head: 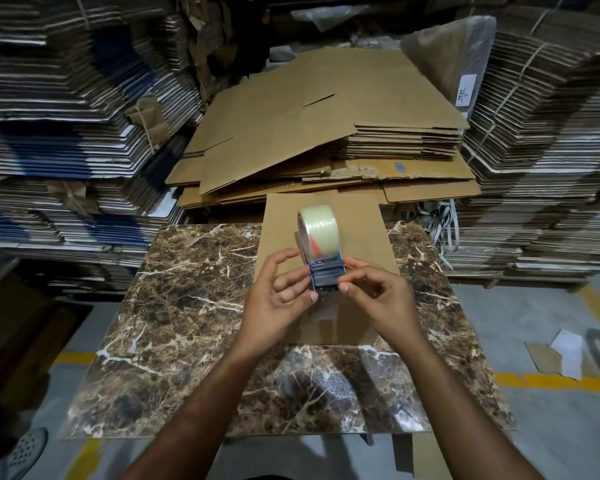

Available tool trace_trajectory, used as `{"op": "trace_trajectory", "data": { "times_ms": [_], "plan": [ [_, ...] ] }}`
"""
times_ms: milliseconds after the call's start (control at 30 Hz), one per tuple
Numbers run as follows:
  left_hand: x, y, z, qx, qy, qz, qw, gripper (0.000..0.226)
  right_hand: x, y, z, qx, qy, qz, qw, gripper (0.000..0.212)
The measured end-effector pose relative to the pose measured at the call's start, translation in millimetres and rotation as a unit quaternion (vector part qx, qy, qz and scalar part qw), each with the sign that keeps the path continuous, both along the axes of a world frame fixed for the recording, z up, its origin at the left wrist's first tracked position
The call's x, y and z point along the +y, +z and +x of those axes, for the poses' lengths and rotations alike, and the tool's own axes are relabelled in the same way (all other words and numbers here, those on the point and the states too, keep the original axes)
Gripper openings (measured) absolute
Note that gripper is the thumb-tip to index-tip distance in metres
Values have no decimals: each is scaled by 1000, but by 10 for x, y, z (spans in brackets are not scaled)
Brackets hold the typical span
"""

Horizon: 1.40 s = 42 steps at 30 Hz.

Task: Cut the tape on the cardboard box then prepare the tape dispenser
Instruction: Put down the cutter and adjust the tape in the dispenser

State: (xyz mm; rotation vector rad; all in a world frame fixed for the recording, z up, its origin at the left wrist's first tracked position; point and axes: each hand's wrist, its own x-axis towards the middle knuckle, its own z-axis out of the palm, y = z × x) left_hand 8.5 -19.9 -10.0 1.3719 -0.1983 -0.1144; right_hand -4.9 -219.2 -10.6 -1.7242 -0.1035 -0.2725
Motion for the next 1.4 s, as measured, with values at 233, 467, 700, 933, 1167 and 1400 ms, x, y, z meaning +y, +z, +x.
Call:
{"op": "trace_trajectory", "data": {
  "times_ms": [233, 467, 700, 933, 1167, 1400],
  "plan": [
    [-26, -59, 54, -54, 29, 93, 994, 33, 42, -6, 11, 11, -7, -39, 999, 16],
    [-22, -146, 153, -89, 90, 154, 980, 17, 82, 39, -25, 19, -3, 18, 1000, 41],
    [-46, -107, 141, -84, 101, 150, 980, 16, 64, 12, 6, 10, -35, -39, 999, 18],
    [-91, -70, 81, -80, 114, 113, 984, 23, 76, -17, -5, 6, -56, -68, 996, 12],
    [-104, -65, 60, -73, 105, 90, 988, 14, 66, -4, -4, 14, -46, -33, 998, 12],
    [-93, -88, 60, -80, 108, 111, 985, 14, 89, 9, -31, 20, -46, 14, 999, 18]
  ]
}}
